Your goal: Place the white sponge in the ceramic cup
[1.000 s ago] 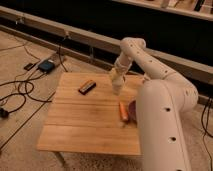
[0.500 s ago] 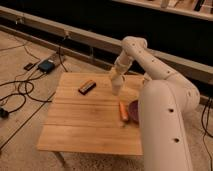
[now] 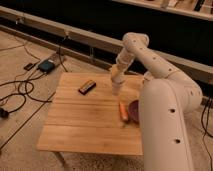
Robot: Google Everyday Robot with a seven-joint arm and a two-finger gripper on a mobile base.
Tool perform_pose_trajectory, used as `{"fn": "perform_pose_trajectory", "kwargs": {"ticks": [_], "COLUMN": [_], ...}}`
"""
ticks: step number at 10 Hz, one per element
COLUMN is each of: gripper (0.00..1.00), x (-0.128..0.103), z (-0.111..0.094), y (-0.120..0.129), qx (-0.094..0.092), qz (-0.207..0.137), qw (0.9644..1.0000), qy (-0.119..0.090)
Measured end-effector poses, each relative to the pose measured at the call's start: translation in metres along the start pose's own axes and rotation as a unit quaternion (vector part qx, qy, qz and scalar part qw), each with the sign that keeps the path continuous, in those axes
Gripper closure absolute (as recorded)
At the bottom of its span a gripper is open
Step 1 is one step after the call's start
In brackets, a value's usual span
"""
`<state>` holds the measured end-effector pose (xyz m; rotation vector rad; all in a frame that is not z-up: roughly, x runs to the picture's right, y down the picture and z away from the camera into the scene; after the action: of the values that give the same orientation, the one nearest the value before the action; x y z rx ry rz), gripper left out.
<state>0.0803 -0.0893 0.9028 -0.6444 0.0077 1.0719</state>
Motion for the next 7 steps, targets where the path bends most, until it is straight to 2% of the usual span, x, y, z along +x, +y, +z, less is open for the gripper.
{"fn": "perform_pose_trajectory", "kwargs": {"ticks": [2,3,4,7], "gripper": [0.65,0.68,0.64,0.35], "x": [0.000,0.000,0.000,0.000], "z": [0.008,0.011,0.013,0.015], "y": [0.004,0.004,0.004,0.002], "qx": [-0.004,-0.006,-0.007,-0.009], "qz": [-0.004,-0.005,-0.005,-0.003], "qw": [1.0000,1.0000,1.0000,1.0000], "qy": [0.004,0.005,0.005,0.003]}}
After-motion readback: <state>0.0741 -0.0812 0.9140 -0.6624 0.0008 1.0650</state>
